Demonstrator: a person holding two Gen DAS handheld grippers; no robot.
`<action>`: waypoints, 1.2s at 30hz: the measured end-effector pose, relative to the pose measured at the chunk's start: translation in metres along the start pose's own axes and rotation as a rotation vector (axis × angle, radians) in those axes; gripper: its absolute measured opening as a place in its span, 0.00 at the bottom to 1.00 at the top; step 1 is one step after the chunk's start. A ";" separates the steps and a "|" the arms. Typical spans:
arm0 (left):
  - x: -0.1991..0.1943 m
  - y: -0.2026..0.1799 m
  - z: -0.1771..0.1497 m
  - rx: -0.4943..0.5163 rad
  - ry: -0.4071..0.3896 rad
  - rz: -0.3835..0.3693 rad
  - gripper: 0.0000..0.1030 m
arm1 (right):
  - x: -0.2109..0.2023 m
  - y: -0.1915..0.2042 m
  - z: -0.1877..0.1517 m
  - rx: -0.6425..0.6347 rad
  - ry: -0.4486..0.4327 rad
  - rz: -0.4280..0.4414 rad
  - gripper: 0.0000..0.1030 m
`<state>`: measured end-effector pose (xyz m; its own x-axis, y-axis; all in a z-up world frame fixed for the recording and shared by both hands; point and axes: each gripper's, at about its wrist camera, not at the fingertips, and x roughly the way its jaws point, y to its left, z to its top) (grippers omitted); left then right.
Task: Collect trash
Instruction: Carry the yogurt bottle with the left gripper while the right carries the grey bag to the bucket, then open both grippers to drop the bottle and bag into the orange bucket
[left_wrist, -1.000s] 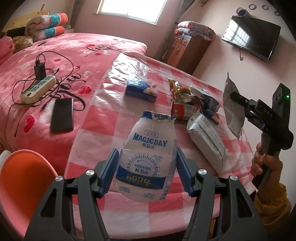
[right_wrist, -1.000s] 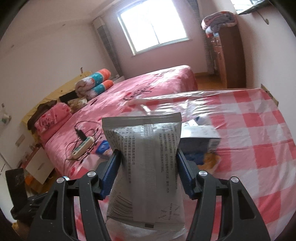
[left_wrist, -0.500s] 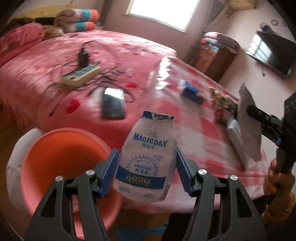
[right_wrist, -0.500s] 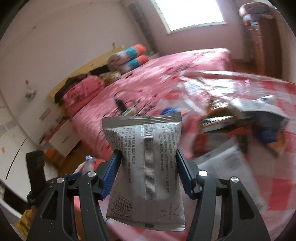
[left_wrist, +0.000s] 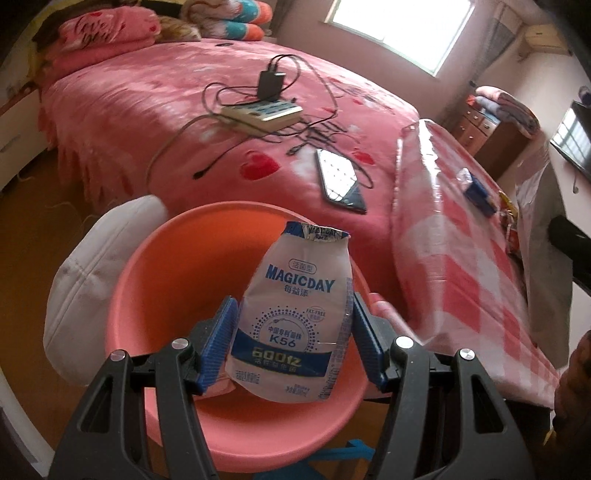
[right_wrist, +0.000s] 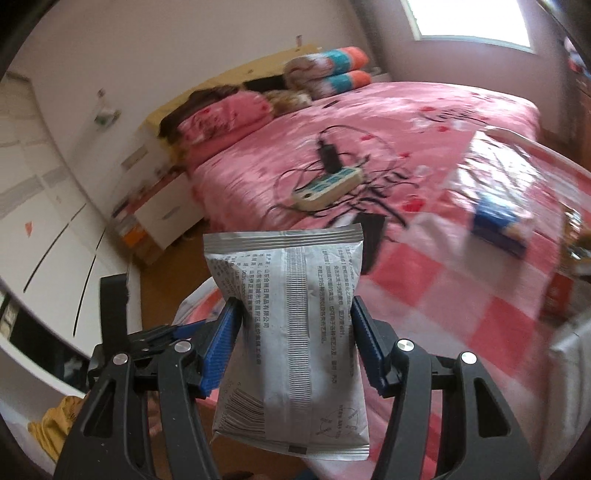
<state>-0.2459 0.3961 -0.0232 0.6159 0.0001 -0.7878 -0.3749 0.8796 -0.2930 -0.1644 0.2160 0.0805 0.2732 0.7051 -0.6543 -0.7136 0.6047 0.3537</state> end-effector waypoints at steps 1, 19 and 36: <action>0.001 0.004 -0.001 -0.009 0.001 0.004 0.61 | 0.008 0.009 0.002 -0.021 0.013 0.007 0.59; -0.004 0.031 -0.002 -0.046 -0.012 0.150 0.75 | 0.047 0.025 -0.002 -0.008 0.050 0.027 0.84; -0.017 -0.023 0.001 0.074 -0.076 0.133 0.76 | -0.023 -0.023 -0.031 0.010 -0.116 -0.144 0.89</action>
<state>-0.2474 0.3764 -0.0022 0.6158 0.1519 -0.7731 -0.4059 0.9021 -0.1461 -0.1749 0.1744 0.0667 0.4447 0.6487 -0.6175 -0.6558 0.7055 0.2688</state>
